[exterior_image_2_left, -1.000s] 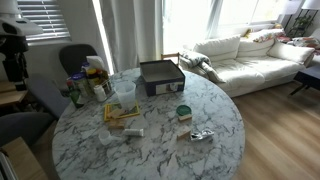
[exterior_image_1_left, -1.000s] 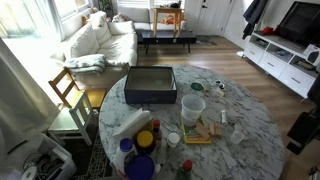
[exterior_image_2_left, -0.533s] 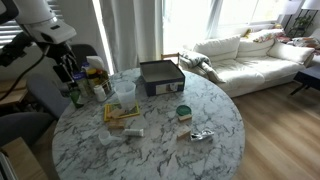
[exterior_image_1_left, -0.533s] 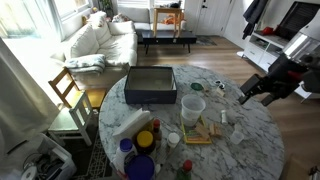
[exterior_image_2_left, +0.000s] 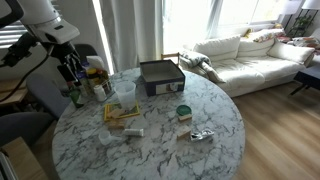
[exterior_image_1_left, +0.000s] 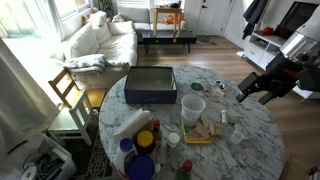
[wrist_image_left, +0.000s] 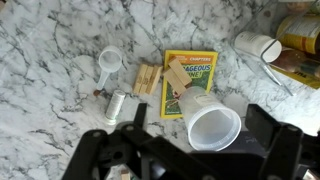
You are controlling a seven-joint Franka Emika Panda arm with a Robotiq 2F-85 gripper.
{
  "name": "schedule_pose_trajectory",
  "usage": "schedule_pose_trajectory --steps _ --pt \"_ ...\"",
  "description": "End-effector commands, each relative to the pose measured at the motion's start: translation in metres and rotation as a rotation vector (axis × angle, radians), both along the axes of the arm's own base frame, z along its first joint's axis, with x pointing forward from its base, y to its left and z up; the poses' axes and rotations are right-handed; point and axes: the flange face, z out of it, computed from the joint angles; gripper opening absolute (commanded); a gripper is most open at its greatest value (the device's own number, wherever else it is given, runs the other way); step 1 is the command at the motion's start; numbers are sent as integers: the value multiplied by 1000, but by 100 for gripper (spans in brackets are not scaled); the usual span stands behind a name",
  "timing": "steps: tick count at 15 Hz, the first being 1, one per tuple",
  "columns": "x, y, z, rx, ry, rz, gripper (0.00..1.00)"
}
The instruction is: Put the bottle into the jar
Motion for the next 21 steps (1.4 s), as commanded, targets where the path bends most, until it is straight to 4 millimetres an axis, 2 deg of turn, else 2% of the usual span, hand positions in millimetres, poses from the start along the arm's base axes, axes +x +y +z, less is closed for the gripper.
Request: schedule_pose_trajectory --steps 1,6,9,12,18,19,21 --pt "20 -24 -30 63 19 -105 100" --pt "57 -39 -77 94 19 -104 100" --pt "78 -36 -96 110 25 -66 100" --pt "81 -1 -98 204 59 103 100" --pt "72 87 -106 390 134 367 100" --pt "72 68 -102 326 109 301 100" --pt "71 76 -101 332 113 318 100"
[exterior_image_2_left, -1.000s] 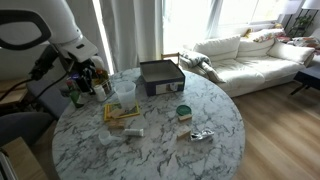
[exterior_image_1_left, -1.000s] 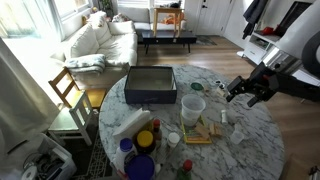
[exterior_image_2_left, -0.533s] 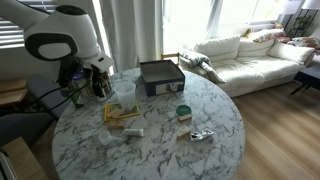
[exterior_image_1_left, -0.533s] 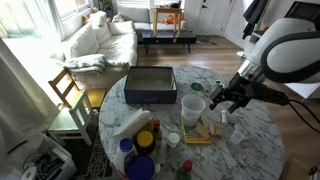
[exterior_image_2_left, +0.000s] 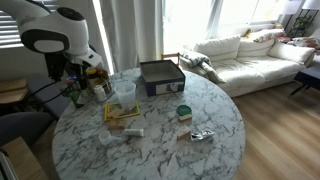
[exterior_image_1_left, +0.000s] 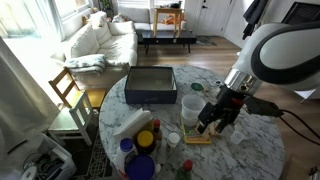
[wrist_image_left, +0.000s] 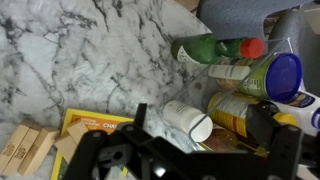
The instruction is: Put the bottle into the jar
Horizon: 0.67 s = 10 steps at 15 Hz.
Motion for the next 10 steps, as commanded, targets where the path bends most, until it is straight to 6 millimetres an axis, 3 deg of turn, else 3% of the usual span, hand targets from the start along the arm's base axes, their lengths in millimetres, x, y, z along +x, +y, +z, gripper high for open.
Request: schedule_pose_trajectory --steps 1,4,10 --pt "0 -2 0 0 0 -4 100" --pt "2 -9 -6 3 16 -37 100" --pt "2 29 -43 138 218 -192 100"
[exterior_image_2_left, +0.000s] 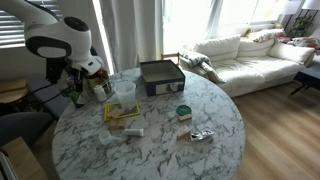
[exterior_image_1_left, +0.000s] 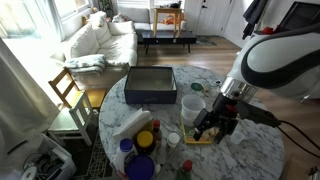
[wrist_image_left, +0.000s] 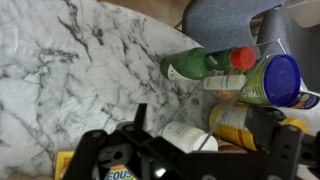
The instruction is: Put the bottle into the jar
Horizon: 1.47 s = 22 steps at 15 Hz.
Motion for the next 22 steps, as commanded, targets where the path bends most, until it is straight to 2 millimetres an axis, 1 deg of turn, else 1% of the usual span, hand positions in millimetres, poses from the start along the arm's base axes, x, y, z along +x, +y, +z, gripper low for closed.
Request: schedule_pose_trajectory --steps 1,4,5,6,7,8,12,13,14,15,16,19,20,21,22 --pt "4 20 -24 68 136 -111 100" --pt "6 29 -34 129 229 -190 98" --pt "8 30 -37 151 253 -216 95" --pt "10 30 -40 174 278 -238 89" --pt "11 31 -42 195 299 -260 79" --pt "13 32 -45 219 321 -274 64" --pt "17 27 -59 264 405 -349 33" --pt "18 27 -62 274 422 -360 57" --pt "19 27 -65 285 439 -368 70" --pt "20 28 -68 298 459 -375 70" --pt "20 29 -71 311 480 -375 75" --pt "20 32 -79 332 535 -377 97" --pt "20 35 -80 340 554 -373 94" --pt "21 36 -82 345 572 -372 82" --pt "21 39 -84 353 593 -371 67"
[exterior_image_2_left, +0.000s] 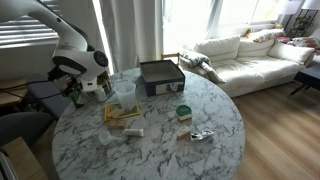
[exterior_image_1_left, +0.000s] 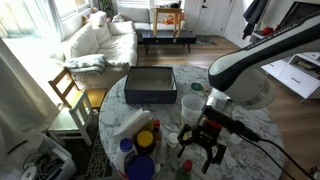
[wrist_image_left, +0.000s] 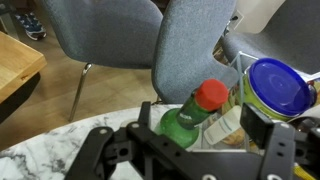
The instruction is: Put the bottle into the jar
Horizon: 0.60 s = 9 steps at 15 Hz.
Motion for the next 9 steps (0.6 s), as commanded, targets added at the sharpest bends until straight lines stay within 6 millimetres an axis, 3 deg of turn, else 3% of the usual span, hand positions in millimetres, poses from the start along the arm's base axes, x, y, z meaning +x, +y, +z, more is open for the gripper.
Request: schedule_pose_trajectory --steps 1,9 --pt "6 6 -7 61 85 -14 67" --pt "13 7 -17 43 183 -47 7"
